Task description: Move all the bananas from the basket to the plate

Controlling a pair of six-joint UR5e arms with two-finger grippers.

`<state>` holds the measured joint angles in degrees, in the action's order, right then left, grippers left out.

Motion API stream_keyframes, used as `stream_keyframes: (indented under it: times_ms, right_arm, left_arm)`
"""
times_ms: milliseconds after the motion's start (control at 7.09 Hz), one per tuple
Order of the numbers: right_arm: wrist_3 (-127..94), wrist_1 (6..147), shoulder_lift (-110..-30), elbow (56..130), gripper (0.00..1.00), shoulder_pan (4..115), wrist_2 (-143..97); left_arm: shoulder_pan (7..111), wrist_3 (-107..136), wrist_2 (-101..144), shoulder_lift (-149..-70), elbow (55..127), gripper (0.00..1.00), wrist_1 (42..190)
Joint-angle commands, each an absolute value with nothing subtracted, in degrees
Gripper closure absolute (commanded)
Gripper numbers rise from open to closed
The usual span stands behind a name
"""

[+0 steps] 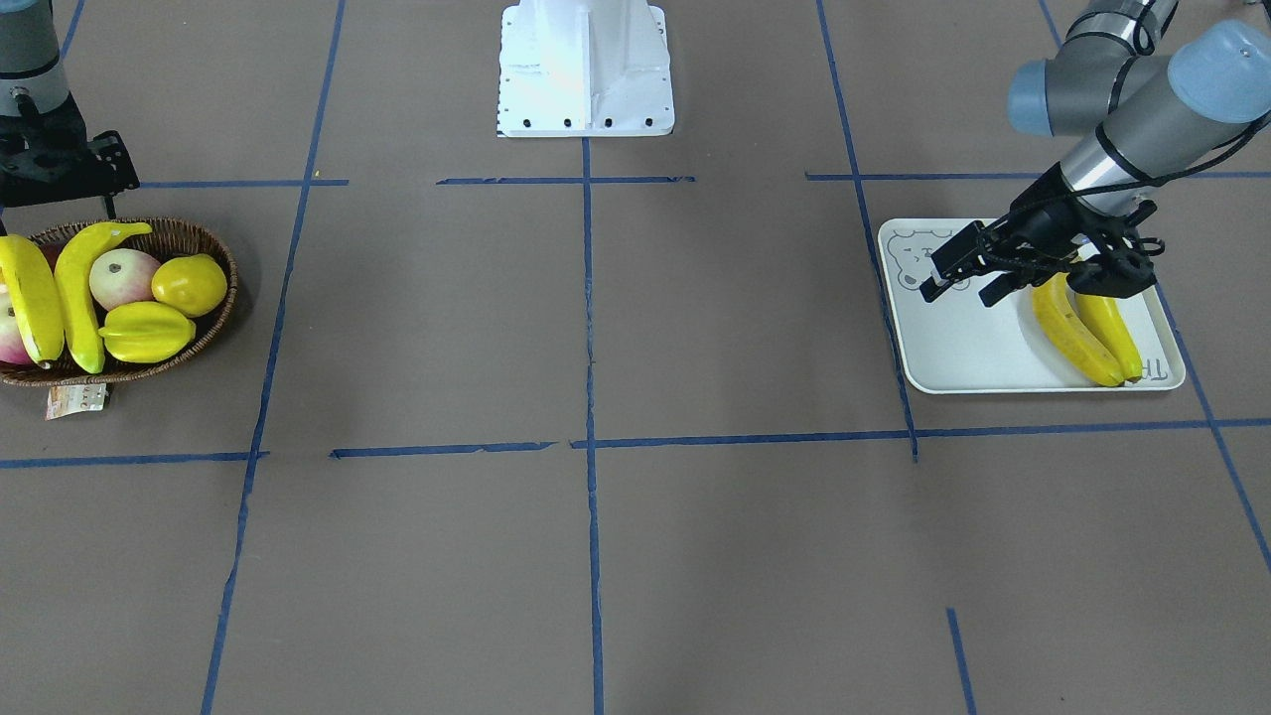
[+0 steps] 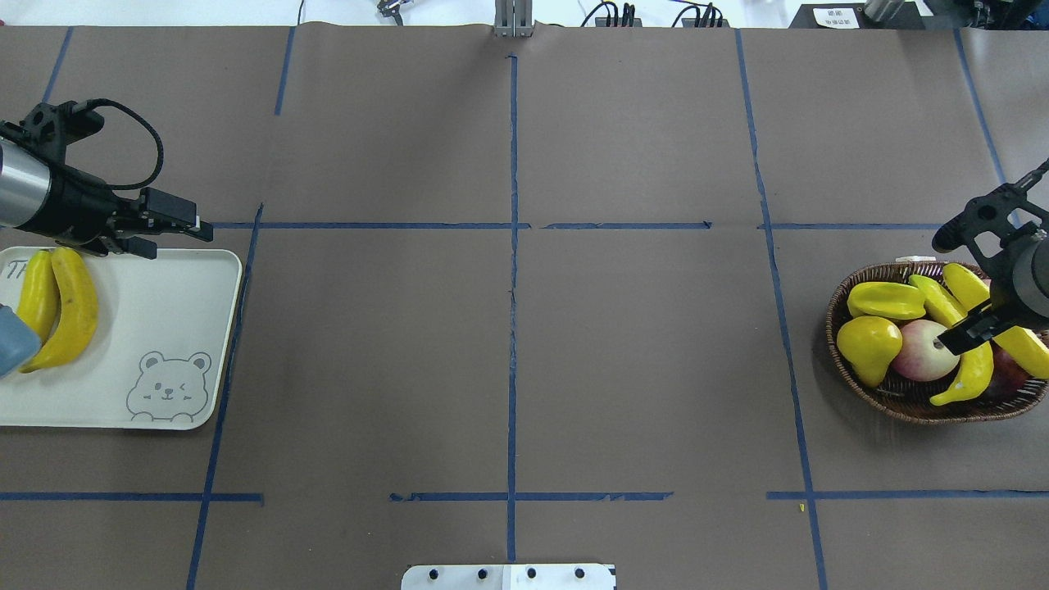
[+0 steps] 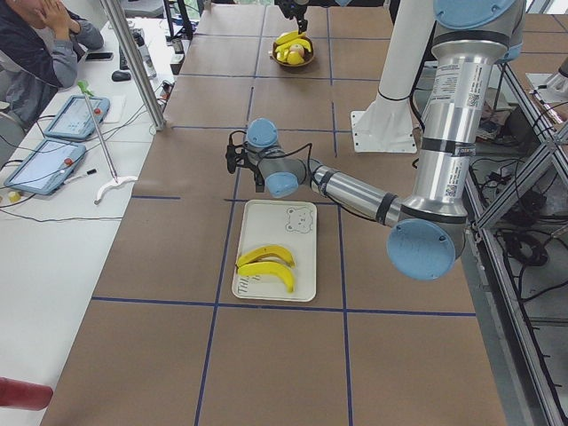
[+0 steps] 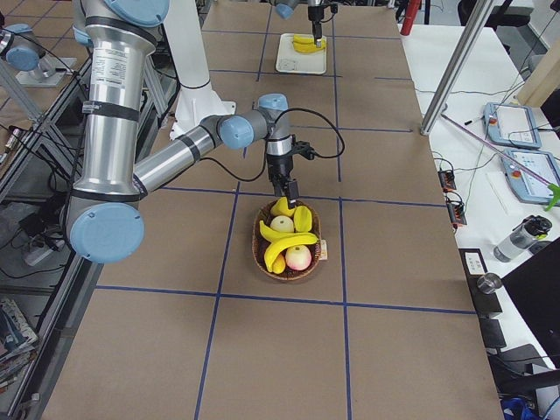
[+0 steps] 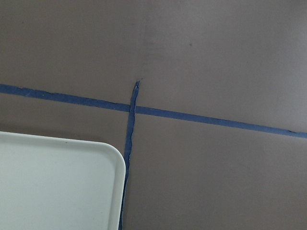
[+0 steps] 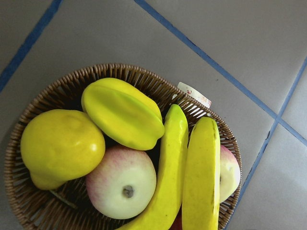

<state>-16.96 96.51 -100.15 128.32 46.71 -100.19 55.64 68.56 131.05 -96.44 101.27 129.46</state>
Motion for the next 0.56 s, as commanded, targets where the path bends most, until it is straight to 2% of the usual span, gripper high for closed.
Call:
stream_keyframes:
  times_ms: [0,423]
  right_arm:
    - [-13.7,81.2,-106.8,123.3,0.01,50.0,-104.4]
    - [-13.0,74.1,-109.4,117.8,0.01,50.1,-104.2]
  left_arm:
    - [55.5,68.6,131.0,-96.4,101.3,0.00,129.5]
    - [55.3,68.6,131.0,-96.4,101.3,0.00,129.5]
